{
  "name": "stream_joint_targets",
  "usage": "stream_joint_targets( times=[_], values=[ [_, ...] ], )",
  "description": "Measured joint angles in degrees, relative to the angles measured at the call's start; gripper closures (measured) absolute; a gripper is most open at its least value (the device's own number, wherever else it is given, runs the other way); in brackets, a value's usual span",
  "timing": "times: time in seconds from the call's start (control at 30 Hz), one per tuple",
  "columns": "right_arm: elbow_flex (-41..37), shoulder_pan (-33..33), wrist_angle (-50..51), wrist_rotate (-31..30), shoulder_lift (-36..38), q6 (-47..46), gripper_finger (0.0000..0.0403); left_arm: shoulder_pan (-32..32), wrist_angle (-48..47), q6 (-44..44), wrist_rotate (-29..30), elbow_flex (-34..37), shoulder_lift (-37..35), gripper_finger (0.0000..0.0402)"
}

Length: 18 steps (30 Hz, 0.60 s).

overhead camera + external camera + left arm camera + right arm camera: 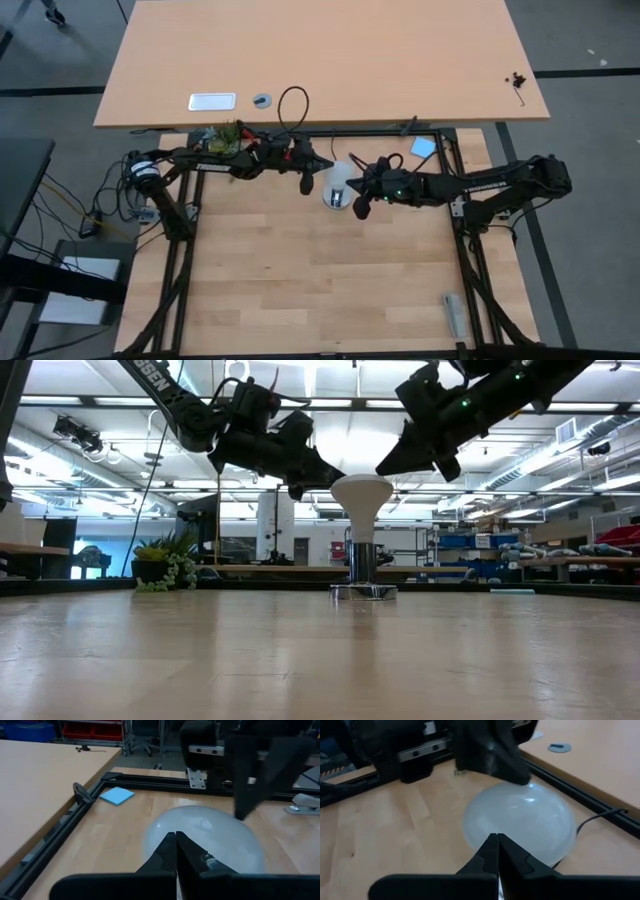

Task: Screw lightbulb
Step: Remove the white lightbulb from the desk lamp

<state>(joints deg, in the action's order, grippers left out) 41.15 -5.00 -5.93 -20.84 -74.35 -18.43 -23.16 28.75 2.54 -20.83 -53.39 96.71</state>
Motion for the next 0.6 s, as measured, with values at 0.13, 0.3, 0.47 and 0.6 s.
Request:
stream_joint_targets(
  times=[0.13,0.3,0.47,0.6],
  values=[
    [0.00,-1.72,-0.02,-0.16,0.04,0.30,0.0394,0.52,-0.12,-0.19,-0.56,0.02,-0.02,0.0402],
    [-0.01,-3.85,0.26,-1.68,-0.05,0.55,0.0394,1.73,-0.39,-0.56,-4.19,0.07,-0.02,0.0402],
    [0.00,-5.04,0.12,-0.64,0.59,2.27,0.0393,3.25,0.14,-0.51,-4.53,0.09,0.02,0.0402],
    [-0.39,-4.40,2.29,-0.08,3.89,2.16,0.0391,3.66,-0.14,-0.51,-4.05,0.16,-0.46,0.0402]
  ],
)
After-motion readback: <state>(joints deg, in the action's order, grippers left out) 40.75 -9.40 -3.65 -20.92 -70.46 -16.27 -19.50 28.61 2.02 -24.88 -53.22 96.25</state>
